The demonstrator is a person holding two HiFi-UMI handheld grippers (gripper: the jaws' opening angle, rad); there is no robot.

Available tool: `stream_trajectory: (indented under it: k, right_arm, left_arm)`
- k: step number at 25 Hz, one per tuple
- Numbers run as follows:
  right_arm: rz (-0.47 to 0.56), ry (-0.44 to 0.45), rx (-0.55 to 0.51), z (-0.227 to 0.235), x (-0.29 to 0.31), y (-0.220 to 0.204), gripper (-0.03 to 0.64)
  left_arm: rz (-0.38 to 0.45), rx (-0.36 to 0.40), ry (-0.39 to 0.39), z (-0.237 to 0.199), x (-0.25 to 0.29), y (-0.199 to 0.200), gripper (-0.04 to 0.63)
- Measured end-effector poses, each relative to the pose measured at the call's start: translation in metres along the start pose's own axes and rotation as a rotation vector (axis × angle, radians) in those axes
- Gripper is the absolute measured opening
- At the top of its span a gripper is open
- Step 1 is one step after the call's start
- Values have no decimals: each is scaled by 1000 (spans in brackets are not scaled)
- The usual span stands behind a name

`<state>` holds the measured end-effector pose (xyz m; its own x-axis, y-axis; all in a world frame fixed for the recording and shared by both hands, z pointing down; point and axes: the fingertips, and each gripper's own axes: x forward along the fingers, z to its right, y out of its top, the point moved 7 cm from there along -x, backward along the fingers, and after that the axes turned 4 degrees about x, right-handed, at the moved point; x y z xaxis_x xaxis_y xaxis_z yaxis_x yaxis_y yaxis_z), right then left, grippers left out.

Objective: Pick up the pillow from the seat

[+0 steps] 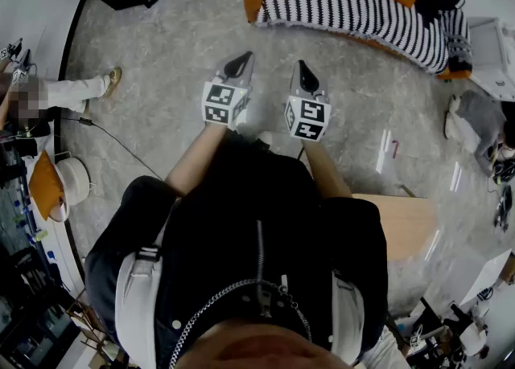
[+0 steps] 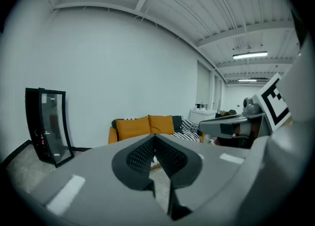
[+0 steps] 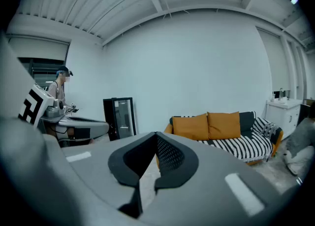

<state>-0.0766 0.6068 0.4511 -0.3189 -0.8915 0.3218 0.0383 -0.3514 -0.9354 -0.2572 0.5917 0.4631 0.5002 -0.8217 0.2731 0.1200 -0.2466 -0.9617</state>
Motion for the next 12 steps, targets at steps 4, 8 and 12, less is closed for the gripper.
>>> stream_trajectory:
  k: [4, 8, 12]
  right_arm:
    - [21, 3, 3, 1, -5, 3, 0]
    - [53, 15, 39, -1, -15, 2, 2]
    - [40, 26, 48, 7, -17, -2, 2]
  left_arm:
    - [3, -1, -3, 3, 0, 2, 11]
    - [23, 5, -12, 4, -5, 5, 11]
    - [17, 0, -14, 9, -2, 5, 11]
